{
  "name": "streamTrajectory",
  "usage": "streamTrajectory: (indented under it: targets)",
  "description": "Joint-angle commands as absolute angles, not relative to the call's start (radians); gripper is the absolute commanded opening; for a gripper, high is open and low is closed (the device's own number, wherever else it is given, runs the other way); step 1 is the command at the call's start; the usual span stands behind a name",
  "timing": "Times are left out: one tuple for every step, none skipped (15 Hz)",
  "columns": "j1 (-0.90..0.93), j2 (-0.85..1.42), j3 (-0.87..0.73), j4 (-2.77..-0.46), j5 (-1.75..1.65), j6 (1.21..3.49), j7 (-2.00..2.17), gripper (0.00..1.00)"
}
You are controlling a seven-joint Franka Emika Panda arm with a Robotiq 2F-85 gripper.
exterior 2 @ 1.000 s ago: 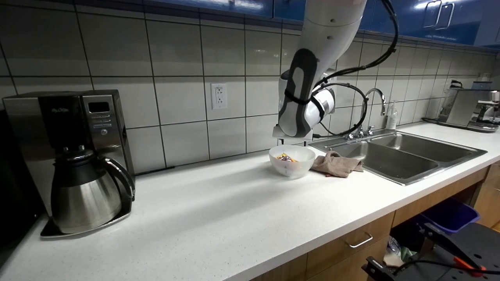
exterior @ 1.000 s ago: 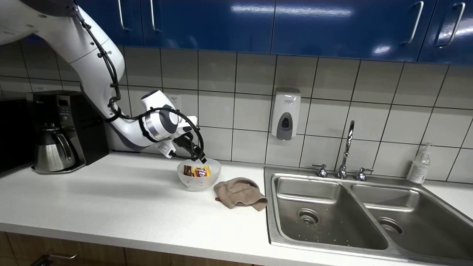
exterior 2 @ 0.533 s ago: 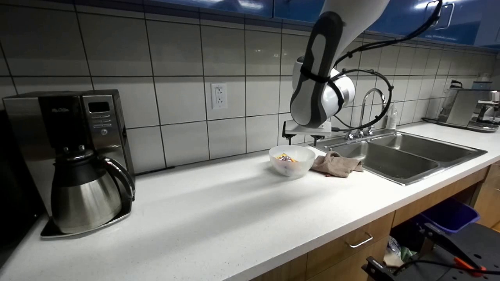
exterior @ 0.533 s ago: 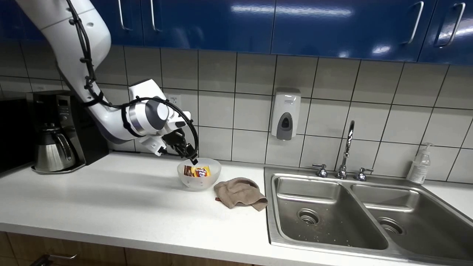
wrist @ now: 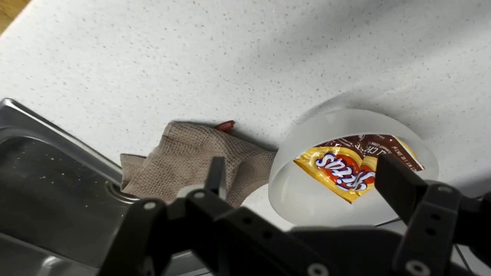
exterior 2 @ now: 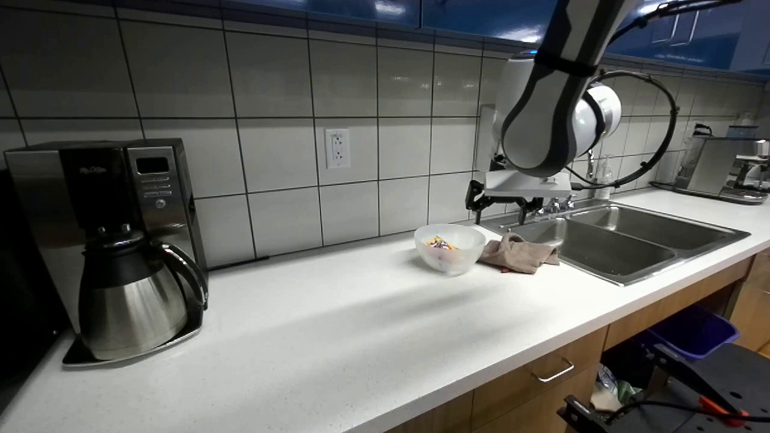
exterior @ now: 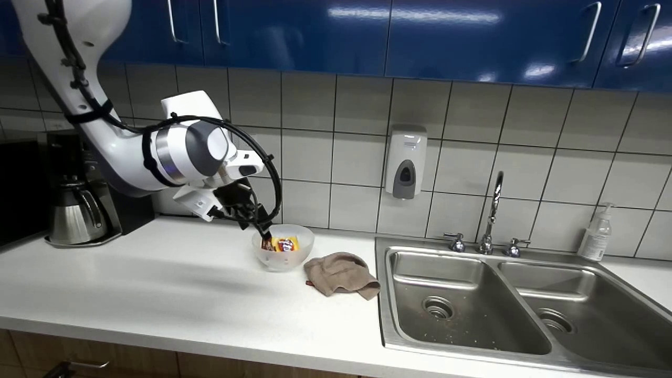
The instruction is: Put the packet in the bowl
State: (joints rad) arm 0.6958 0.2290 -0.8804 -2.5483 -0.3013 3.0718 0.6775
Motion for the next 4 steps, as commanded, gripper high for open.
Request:
streamTrajectory:
  targets:
    - [0.795, 0.031, -1.013, -2.656, -0.428, 2.994, 0.65, 1.0]
    - [0.811, -0.025, -1.033, -2.68, -0.467, 2.961, 0.646, 1.0]
    - [0.772, 0.122, -0.983, -2.62, -0.407, 3.031, 0.678, 1.0]
    - [0.779, 0.095, -0.992, -2.634, -0.416, 3.023, 0.678, 1.0]
